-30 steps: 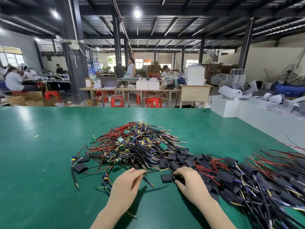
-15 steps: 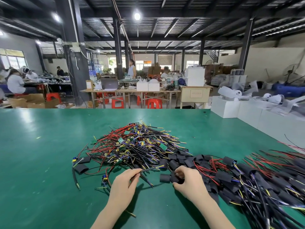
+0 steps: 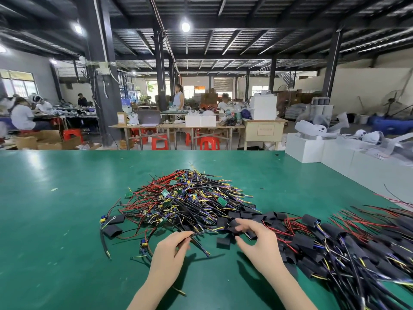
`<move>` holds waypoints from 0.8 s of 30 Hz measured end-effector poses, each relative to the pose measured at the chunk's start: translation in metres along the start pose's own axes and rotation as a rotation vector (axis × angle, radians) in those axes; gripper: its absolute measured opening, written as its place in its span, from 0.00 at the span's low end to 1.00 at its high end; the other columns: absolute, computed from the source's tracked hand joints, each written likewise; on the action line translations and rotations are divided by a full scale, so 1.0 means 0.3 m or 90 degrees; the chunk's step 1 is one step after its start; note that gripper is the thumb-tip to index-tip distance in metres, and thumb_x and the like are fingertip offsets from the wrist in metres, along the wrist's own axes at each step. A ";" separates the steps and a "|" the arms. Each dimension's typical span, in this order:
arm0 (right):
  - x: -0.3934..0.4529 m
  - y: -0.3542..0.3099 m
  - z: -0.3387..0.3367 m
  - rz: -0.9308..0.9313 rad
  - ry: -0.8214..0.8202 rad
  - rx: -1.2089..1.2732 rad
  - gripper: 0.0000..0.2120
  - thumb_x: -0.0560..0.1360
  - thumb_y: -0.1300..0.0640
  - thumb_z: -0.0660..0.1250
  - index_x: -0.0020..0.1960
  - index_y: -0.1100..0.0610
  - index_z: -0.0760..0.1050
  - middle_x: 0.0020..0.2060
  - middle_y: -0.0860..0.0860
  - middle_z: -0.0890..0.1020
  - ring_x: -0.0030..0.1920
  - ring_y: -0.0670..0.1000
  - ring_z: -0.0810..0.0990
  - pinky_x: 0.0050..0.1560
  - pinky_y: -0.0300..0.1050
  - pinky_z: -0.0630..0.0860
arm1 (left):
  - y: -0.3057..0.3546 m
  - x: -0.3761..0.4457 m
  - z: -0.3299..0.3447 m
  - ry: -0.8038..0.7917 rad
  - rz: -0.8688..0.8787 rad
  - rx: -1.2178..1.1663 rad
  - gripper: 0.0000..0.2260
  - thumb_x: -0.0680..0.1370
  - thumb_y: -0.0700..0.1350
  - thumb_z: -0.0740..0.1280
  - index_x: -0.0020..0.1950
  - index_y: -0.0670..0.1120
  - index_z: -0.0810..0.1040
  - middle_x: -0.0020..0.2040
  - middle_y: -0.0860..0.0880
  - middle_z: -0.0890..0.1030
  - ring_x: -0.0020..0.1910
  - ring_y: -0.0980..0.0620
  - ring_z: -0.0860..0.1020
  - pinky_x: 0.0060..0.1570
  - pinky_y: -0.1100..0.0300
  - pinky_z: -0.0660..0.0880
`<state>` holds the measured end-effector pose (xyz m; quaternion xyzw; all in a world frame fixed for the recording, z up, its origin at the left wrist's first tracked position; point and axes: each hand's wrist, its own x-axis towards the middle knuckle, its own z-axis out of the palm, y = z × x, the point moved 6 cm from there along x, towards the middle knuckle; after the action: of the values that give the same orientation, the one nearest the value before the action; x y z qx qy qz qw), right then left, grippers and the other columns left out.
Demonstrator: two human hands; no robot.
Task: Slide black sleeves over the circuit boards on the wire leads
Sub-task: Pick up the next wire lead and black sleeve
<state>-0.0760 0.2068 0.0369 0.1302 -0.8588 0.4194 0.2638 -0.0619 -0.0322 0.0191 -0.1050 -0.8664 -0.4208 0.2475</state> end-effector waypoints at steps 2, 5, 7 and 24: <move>0.001 0.005 0.020 -0.010 -0.046 -0.081 0.18 0.67 0.56 0.75 0.56 0.46 0.80 0.49 0.40 0.81 0.54 0.45 0.77 0.57 0.42 0.72 | -0.004 0.002 0.002 0.001 0.002 0.000 0.10 0.78 0.36 0.68 0.54 0.48 0.84 0.39 0.60 0.80 0.39 0.66 0.77 0.39 0.74 0.69; -0.013 0.015 0.086 -0.019 -0.176 -0.217 0.20 0.74 0.45 0.67 0.65 0.44 0.74 0.65 0.42 0.73 0.66 0.45 0.70 0.64 0.43 0.66 | -0.010 0.002 0.002 0.011 0.010 0.005 0.09 0.77 0.37 0.69 0.52 0.49 0.84 0.39 0.61 0.80 0.39 0.63 0.78 0.41 0.70 0.71; -0.023 0.024 0.124 -0.031 -0.240 -0.298 0.19 0.77 0.43 0.61 0.68 0.40 0.68 0.72 0.40 0.65 0.70 0.45 0.64 0.65 0.42 0.62 | -0.013 0.001 0.004 0.010 0.012 0.007 0.09 0.77 0.37 0.69 0.52 0.49 0.84 0.39 0.61 0.80 0.39 0.62 0.78 0.43 0.65 0.73; -0.018 0.035 0.143 -0.033 -0.231 -0.369 0.18 0.78 0.42 0.57 0.66 0.43 0.69 0.57 0.46 0.71 0.60 0.51 0.69 0.57 0.43 0.67 | -0.007 0.004 0.009 -0.012 0.012 0.025 0.10 0.78 0.39 0.68 0.54 0.51 0.84 0.39 0.60 0.80 0.37 0.60 0.77 0.40 0.65 0.73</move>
<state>-0.0911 0.1794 0.0051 0.1442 -0.9716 0.1208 0.1435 -0.0646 -0.0314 0.0168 -0.1124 -0.8757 -0.4005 0.2453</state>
